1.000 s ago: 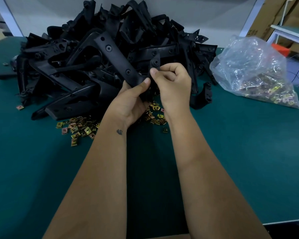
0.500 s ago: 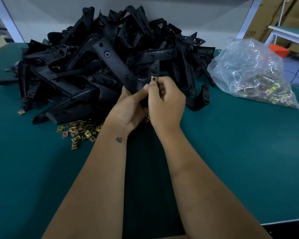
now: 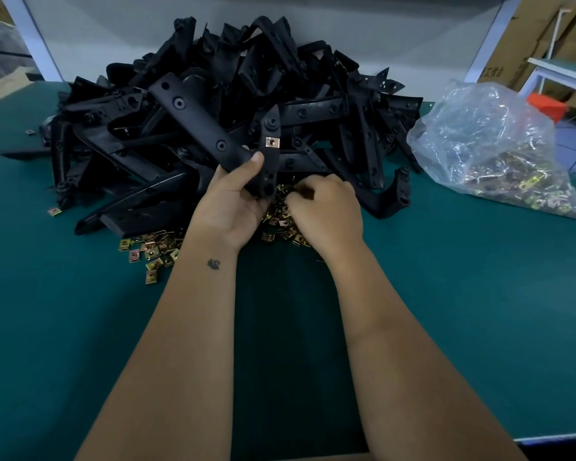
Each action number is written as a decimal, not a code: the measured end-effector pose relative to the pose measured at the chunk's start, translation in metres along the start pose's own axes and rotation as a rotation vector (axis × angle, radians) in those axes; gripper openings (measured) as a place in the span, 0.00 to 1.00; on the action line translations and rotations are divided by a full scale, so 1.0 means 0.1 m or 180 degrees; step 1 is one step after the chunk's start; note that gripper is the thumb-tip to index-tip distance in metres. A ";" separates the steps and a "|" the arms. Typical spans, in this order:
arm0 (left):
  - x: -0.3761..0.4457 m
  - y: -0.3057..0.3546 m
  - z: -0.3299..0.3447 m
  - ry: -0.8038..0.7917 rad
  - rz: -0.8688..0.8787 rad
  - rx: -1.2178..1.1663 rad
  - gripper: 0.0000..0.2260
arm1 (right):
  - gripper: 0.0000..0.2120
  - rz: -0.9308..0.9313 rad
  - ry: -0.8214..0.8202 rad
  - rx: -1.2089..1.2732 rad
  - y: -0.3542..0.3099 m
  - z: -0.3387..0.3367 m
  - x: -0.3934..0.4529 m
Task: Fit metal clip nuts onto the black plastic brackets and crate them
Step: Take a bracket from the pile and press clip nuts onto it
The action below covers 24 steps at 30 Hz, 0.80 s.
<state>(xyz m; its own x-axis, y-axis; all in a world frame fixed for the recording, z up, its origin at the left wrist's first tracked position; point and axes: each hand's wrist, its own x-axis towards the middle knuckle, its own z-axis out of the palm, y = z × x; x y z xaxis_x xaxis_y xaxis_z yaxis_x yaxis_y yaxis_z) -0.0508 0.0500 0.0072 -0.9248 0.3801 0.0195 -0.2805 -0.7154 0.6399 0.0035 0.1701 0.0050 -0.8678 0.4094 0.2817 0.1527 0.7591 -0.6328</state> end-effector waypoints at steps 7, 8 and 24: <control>-0.01 -0.10 0.07 0.0064 0.0083 -0.0080 0.09 | 0.09 -0.0384 -0.0361 -0.0512 -0.03 0.08 -0.03; -0.02 -0.10 0.07 0.0060 0.0087 -0.0081 0.09 | 0.08 -0.0391 -0.0340 -0.0465 -0.03 0.08 -0.03; -0.03 -0.06 0.06 0.0164 0.0031 -0.0562 0.13 | 0.08 -0.0385 -0.0274 -0.0378 0.00 0.08 0.00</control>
<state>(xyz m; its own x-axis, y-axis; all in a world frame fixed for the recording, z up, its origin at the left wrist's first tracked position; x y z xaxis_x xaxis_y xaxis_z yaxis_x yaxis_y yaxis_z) -0.0444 0.0569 0.0080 -0.9383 0.3454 -0.0172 -0.3081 -0.8124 0.4950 -0.0001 0.1662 -0.0010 -0.9197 0.2706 0.2846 0.0952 0.8567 -0.5070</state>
